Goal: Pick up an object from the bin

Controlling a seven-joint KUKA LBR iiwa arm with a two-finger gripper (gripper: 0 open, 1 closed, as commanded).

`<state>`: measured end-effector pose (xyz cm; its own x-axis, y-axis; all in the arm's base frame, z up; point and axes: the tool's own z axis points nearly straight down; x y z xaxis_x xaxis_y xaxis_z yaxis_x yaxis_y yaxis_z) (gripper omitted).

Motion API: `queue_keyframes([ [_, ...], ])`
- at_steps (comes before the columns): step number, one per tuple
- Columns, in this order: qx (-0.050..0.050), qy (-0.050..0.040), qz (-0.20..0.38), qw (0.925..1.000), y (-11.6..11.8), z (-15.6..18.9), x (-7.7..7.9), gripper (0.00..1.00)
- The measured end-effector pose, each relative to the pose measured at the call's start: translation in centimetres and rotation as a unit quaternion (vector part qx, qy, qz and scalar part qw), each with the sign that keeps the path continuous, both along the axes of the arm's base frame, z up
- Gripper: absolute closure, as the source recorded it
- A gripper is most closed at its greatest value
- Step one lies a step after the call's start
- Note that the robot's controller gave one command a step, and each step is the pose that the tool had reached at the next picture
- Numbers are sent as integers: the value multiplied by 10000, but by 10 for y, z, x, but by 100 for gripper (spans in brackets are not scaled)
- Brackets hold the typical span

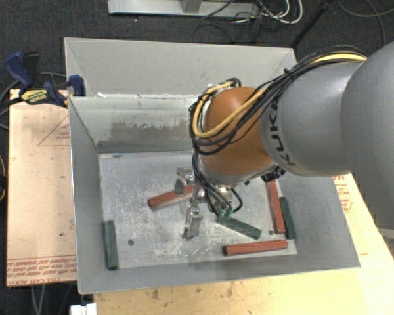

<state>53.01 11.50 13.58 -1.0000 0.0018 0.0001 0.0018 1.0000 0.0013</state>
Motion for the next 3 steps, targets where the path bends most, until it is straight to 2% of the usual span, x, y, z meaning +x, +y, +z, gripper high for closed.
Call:
queue_keyframes([
  [1, 1, -6, 600, 9982, 18, -68, 45, 0],
  [2, 3, -13, 589, 9983, 17, -64, 45, 100],
  [3, 2, -13, 587, 9983, 17, -64, 45, 0],
])
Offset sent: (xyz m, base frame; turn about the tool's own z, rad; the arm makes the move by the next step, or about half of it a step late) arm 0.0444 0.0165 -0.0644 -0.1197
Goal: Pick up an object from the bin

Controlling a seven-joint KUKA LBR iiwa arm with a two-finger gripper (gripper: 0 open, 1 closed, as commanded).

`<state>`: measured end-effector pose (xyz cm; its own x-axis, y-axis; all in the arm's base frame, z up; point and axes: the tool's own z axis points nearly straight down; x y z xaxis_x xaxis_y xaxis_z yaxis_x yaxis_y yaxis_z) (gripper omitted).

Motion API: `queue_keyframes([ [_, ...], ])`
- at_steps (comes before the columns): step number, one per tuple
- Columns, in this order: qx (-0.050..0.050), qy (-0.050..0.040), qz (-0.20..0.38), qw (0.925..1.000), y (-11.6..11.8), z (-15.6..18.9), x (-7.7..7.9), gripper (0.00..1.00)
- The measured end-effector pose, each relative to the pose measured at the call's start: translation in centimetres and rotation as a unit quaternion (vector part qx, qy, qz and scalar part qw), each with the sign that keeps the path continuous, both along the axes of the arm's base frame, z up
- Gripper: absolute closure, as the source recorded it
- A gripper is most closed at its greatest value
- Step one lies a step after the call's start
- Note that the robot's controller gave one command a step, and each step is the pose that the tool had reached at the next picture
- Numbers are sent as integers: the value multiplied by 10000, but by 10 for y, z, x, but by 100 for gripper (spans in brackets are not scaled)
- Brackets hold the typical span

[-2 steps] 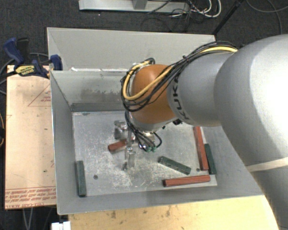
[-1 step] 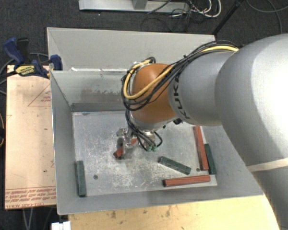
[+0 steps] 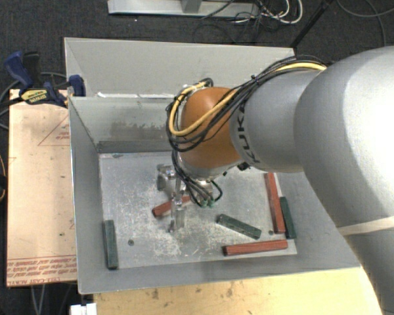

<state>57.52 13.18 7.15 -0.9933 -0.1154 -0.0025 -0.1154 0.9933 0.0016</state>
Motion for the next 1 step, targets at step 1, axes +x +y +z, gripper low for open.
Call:
queue_keyframes([
  [1, 0, 5, 0, 10000, 0, 1, 0, 100],
])
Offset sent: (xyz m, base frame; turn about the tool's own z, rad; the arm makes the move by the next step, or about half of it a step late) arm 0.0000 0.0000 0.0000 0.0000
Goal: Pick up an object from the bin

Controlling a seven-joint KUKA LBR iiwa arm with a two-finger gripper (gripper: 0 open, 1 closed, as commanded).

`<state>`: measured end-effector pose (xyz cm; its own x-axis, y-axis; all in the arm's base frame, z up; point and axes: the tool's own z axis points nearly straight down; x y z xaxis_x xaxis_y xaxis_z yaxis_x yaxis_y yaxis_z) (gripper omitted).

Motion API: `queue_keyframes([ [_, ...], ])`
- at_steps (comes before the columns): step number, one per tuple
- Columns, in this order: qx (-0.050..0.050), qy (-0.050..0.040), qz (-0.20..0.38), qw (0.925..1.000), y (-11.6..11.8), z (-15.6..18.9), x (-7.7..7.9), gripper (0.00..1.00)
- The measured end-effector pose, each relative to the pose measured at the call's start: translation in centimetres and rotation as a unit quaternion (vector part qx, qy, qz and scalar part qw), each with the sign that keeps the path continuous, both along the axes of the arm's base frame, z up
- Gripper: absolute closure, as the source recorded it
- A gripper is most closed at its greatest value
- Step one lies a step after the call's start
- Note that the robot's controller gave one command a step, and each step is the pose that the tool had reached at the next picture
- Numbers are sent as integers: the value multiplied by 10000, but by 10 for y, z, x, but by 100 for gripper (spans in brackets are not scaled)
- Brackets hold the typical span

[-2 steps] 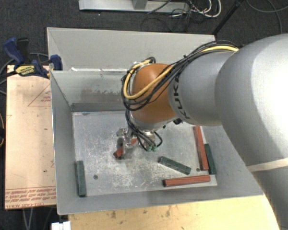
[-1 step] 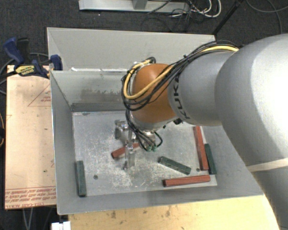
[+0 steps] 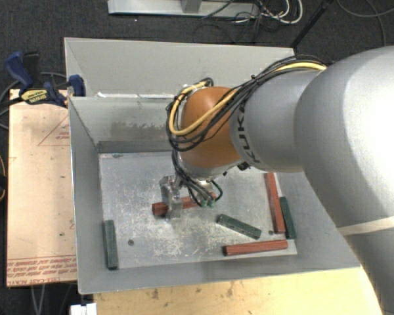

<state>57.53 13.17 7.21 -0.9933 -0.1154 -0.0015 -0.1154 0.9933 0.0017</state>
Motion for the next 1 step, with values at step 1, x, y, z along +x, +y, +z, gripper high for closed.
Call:
queue_keyframes([
  [1, 8, -52, -165, 9998, -10, 195, 1, 100],
])
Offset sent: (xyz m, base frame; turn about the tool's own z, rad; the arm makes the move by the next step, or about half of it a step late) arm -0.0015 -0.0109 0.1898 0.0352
